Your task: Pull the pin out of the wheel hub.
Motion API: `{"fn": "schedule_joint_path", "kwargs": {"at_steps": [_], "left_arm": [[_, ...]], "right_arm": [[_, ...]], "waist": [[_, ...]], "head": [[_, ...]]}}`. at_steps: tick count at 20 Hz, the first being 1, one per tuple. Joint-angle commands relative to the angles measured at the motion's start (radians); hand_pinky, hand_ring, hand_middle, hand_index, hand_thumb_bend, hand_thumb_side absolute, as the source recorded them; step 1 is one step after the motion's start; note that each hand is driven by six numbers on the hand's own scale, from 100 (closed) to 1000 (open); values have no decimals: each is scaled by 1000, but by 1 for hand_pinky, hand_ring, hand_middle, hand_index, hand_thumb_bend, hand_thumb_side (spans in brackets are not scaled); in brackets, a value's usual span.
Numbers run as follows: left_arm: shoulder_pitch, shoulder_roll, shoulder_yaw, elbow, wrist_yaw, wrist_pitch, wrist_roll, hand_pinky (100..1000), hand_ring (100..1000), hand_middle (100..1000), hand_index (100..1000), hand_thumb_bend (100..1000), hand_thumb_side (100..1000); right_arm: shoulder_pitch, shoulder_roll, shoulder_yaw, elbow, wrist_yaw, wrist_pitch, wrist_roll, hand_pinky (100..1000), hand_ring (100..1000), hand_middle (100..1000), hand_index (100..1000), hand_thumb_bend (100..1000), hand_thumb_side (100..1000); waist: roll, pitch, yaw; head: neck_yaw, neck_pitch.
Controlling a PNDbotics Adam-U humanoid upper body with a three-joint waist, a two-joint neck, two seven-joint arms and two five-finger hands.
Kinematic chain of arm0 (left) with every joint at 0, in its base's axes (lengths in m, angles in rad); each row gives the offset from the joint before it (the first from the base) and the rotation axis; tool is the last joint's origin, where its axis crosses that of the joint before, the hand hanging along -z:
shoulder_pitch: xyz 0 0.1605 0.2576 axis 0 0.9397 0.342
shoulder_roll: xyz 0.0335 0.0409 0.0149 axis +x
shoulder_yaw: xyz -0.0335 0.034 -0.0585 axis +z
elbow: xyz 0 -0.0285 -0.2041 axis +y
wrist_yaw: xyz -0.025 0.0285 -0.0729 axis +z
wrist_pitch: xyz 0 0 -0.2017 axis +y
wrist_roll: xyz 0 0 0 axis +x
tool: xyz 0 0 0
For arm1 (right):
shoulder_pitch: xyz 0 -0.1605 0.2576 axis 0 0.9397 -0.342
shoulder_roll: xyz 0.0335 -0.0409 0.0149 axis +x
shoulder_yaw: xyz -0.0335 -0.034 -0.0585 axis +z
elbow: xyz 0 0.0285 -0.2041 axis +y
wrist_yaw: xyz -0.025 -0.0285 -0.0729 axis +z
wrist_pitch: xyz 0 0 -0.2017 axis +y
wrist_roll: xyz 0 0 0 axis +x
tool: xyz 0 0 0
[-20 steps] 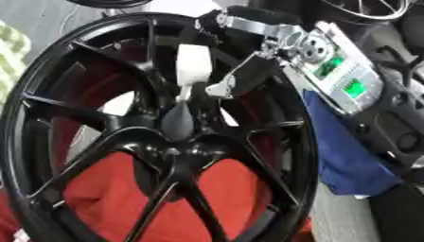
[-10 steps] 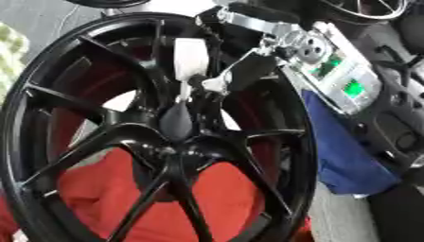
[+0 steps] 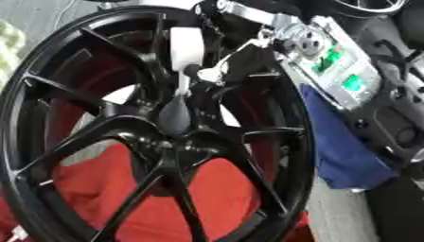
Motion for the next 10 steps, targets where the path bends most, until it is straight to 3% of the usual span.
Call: {"fn": "schedule_joint_path", "kwargs": {"at_steps": [1, 6, 10], "left_arm": [[-6, 2, -3, -8, -8, 1, 1, 732, 635, 562, 762, 154, 1000], [3, 3, 2, 1, -10, 1, 6, 732, 635, 563, 762, 154, 1000], [12, 6, 6, 9, -12, 2, 11, 732, 635, 563, 762, 152, 1000]], "right_arm": [[-13, -27, -22, -32, -35, 27, -34, 629, 545, 153, 489, 357, 100], [-8, -43, -44, -67, -97, 65, -94, 621, 535, 139, 484, 357, 100], [-9, -65, -90, -72, -214, 72, -155, 606, 529, 131, 486, 348, 100]], "waist": [[13, -33, -5], [18, -50, -20], [23, -62, -35]], "head": [[3, 11], [7, 27], [8, 35]]}}
